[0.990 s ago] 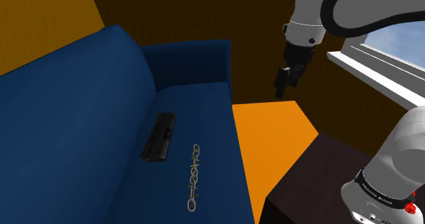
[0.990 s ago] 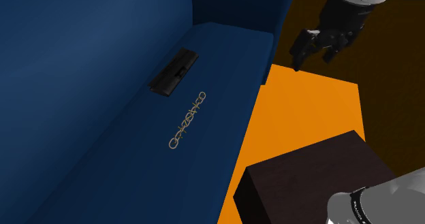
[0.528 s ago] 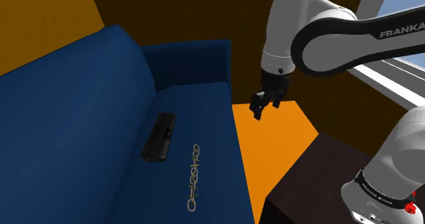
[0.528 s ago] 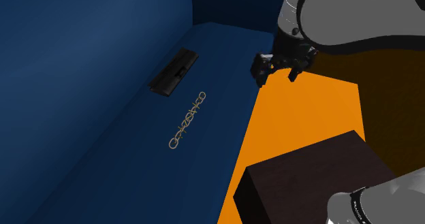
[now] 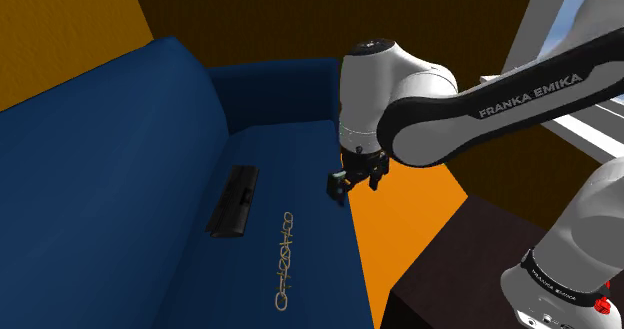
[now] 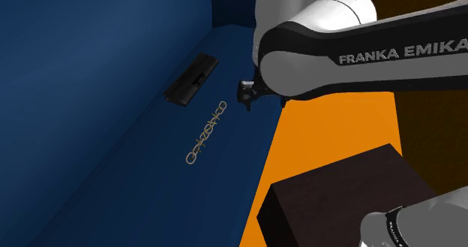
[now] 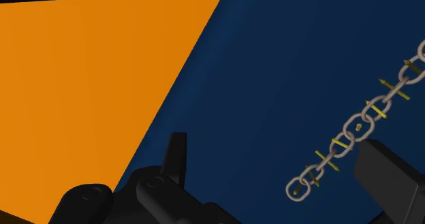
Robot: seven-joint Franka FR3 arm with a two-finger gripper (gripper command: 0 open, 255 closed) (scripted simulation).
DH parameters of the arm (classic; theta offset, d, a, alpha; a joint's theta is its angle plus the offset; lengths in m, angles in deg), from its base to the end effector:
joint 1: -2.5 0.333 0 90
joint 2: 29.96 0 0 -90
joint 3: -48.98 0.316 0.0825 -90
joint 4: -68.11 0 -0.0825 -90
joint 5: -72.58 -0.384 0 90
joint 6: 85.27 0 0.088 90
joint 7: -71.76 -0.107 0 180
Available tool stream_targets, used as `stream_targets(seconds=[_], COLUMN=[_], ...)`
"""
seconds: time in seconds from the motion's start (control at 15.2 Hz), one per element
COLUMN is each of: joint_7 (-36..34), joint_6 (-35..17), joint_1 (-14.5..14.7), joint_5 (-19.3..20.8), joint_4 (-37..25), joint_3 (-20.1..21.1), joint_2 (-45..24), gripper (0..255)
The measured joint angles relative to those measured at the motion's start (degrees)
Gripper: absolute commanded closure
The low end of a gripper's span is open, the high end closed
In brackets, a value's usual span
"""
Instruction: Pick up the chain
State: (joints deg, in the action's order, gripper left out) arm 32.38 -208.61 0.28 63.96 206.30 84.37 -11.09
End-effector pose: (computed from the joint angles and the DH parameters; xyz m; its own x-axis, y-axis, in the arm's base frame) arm 0.3733 0.2560 0.4139 0.9757 -0.2117 0.0563 -0.2137 -0.9763 0.0329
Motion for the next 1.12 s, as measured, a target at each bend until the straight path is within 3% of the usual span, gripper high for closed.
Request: stream_targets(seconds=[0.2,0.46,0.79,1.12], joint_7=[-8.8,-22.1,-38.2,-48.2], joint_6=[-3.7,-6.3,-5.1,-3.2], joint_1=[-1.9,-3.2,2.2,9.9], joint_5=[4.7,15.1,28.8,36.4], joint_4=[-2.6,-8.3,-18.4,-29.0], joint_3=[4.8,8.6,6.6,1.4], joint_2=[-7.7,-19.9,-35.5,-48.2], gripper=[0,0,0,0])
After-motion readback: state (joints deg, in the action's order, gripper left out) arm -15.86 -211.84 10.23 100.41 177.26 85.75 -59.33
